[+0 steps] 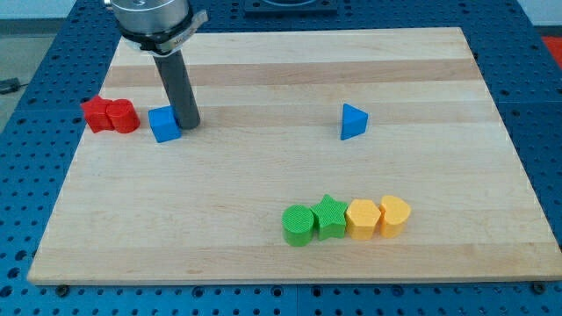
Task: Place blue cube to the bottom of the red star
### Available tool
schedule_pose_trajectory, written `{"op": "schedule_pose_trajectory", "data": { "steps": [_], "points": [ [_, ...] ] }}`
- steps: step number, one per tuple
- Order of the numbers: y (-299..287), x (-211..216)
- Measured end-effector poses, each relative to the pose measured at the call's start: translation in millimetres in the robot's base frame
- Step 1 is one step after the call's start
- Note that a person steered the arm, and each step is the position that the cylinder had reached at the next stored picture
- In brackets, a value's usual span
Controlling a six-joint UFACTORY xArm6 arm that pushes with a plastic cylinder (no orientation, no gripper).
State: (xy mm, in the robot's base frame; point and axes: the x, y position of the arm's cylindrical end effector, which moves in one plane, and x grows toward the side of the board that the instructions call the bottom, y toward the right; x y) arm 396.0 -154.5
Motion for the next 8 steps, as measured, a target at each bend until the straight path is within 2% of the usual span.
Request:
{"op": "schedule_pose_trajectory", "data": {
  "steps": [2, 3, 4, 6, 8],
  "points": [
    [-28.8, 8.0],
    [-36.9, 37.5],
    [-47.3, 42.2],
    [-81.7, 30.0],
    [-89.8, 30.0]
  ]
}}
